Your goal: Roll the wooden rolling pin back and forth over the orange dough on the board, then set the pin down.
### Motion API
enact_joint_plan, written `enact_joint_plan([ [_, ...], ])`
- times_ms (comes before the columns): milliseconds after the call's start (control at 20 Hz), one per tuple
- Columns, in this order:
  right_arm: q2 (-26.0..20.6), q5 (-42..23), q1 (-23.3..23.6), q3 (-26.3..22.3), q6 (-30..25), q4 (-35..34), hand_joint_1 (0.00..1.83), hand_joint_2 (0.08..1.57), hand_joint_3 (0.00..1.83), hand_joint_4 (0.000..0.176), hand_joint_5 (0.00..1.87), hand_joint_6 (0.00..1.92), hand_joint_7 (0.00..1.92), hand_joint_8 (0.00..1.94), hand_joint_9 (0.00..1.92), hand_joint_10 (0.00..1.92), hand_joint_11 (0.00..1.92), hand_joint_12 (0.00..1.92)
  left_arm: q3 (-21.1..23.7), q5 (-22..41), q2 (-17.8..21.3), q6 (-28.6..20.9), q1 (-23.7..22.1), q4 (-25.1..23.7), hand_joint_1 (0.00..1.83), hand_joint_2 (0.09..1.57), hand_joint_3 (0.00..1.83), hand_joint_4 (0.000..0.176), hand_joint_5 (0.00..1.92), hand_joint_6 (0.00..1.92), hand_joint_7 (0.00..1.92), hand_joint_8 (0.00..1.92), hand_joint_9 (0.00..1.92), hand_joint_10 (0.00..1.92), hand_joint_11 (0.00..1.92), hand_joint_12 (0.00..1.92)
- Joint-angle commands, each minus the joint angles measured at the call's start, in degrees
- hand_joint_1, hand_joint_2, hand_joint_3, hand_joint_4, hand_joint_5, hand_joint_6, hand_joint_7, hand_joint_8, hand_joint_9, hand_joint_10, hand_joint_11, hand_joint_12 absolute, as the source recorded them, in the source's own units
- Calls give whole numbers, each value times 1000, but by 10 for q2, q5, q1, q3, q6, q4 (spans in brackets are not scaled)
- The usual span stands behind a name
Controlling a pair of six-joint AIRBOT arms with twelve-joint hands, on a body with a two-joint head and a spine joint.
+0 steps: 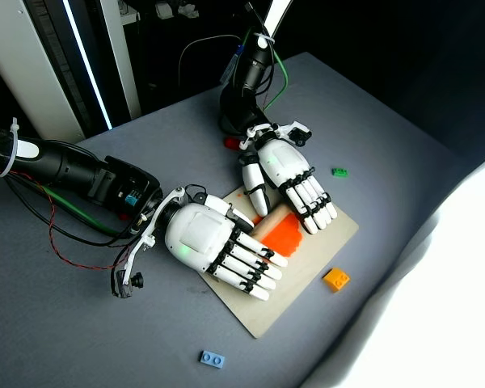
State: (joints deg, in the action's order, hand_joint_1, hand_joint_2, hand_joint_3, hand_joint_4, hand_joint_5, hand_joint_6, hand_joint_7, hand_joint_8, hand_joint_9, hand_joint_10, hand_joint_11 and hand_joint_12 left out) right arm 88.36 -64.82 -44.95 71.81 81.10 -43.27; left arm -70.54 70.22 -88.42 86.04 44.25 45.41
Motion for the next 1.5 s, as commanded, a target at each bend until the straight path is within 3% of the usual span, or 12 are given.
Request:
enact_joint_plan([
  [0,0,-48,5,2,-3,24,0,1571,103,0,37,7,34,4,0,0,0,0,-5,42,0,-4,-4,-28,0,1521,10,0,0,0,0,0,0,0,0,0],
  [1450,14,-14,24,47,-19,-1,0,1569,57,0,33,6,39,3,0,0,0,0,-60,-5,-14,-16,-27,-28,0,1519,5,0,0,0,0,0,0,0,0,0],
])
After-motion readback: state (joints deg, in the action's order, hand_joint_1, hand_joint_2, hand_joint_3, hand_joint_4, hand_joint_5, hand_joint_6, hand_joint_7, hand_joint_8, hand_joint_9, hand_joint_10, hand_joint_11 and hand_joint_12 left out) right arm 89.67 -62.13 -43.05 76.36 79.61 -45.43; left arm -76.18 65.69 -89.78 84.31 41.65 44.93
